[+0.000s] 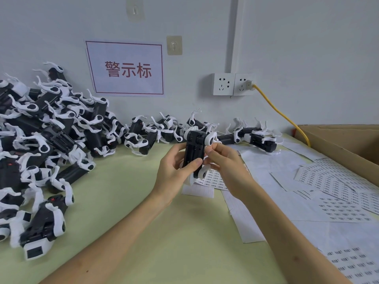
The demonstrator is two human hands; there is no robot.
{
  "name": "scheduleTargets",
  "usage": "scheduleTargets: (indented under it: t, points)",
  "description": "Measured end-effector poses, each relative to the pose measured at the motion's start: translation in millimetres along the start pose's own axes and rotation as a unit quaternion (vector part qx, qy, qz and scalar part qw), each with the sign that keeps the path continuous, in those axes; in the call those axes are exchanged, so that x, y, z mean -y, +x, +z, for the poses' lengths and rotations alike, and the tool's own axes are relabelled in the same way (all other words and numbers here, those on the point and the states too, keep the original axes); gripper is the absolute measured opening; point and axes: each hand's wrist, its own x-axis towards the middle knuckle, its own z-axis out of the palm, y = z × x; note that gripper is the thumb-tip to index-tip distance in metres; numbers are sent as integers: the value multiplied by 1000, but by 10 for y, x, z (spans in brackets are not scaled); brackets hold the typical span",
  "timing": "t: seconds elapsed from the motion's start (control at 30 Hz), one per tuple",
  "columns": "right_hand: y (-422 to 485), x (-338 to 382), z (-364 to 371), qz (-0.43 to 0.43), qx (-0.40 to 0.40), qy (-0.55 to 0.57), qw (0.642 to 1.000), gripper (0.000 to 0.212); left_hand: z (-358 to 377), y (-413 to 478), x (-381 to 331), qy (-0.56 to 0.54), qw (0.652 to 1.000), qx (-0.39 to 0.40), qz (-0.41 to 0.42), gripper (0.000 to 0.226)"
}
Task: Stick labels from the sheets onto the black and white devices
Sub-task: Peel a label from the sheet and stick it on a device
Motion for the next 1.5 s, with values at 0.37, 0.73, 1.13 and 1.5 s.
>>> scheduleTargets:
  t: [0.37, 0.73, 1.13, 1.5]
  points:
    - [13, -16, 1, 36, 19, 42, 998, 16, -16, 6, -10, -19, 1000, 14, -19, 30]
    - [20, -20, 14, 55, 14, 77, 995, 11, -43, 38, 2, -150, 974, 82, -146, 37]
    - [-31, -9, 87, -55, -3, -5, 998, 27, -95, 35, -41, -110, 979, 122, -121, 38]
    - [-11, -25, 37, -14, -20, -11, 1000, 20, -17, 15, -64, -136, 962, 160, -176, 42]
